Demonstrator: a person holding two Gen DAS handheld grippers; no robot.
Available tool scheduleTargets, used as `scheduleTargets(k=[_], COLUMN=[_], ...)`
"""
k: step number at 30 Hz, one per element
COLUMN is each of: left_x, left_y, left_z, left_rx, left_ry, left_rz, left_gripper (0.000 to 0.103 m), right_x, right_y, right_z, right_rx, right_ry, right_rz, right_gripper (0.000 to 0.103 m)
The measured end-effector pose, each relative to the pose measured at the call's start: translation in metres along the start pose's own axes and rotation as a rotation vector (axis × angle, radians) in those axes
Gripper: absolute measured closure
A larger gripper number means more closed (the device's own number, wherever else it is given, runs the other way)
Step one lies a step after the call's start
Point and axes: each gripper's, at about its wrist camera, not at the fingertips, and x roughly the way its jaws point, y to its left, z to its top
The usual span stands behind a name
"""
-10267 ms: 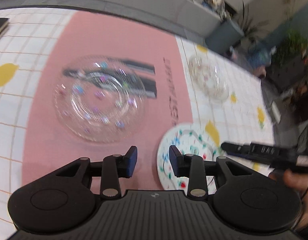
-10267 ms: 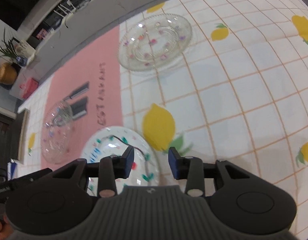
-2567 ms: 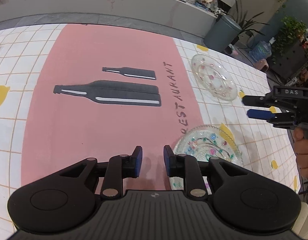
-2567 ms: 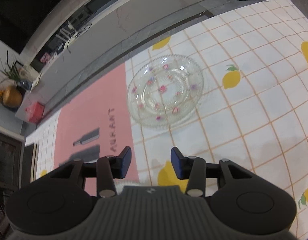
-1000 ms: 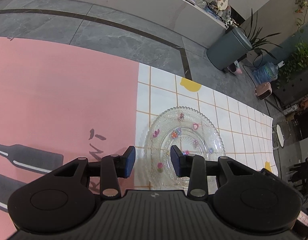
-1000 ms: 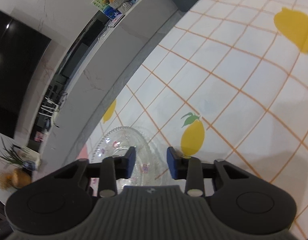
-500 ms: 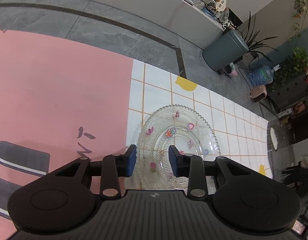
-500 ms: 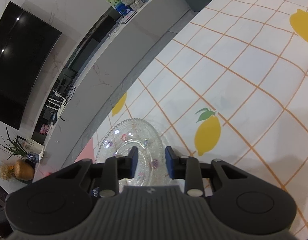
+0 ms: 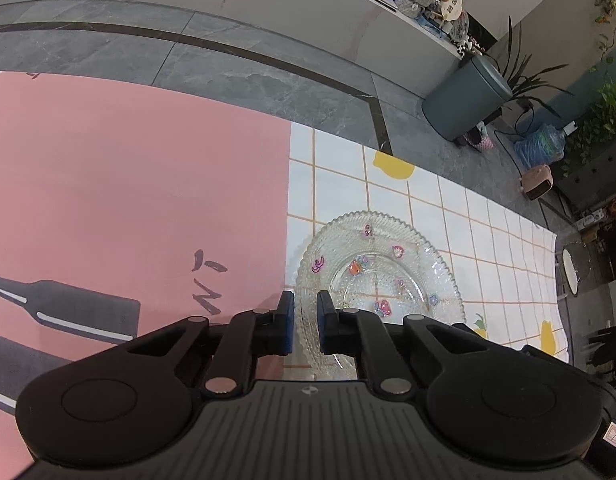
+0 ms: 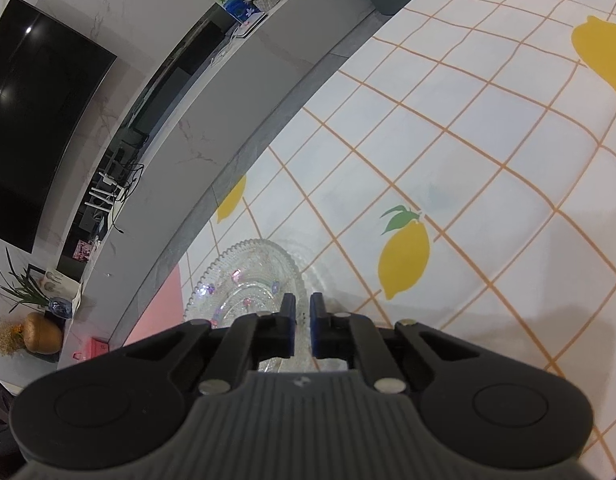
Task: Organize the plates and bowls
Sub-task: 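Lift the second glass plate with both grippers, carry and lower it, open both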
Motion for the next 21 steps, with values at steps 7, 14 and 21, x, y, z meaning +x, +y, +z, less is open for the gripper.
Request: scheduleTargets(k=[7, 14, 21], left_x=[-0.010, -0.025, -0.040], left_y=[-0.001, 0.006, 0.009], left_z=[-0.003, -0.012, -0.021], left_rx=[0.011, -0.032, -0.046], left_ry=[-0.007, -0.030, -0.045], left_rz=[-0.001, -0.006, 0.001], left_gripper=[0.092, 0.092, 0.092], right_x=[-0.002, -0.007, -0.014], right_y=[0.001, 0.006, 0.010], right_z=[0.000, -0.005, -0.011], right_rx=[0.015, 0.010, 0.002], right_ry=[0.016, 0.052, 0.066], right_rz=[0.006, 0.034, 0.046], right_gripper=[0.099, 0.099, 0.099])
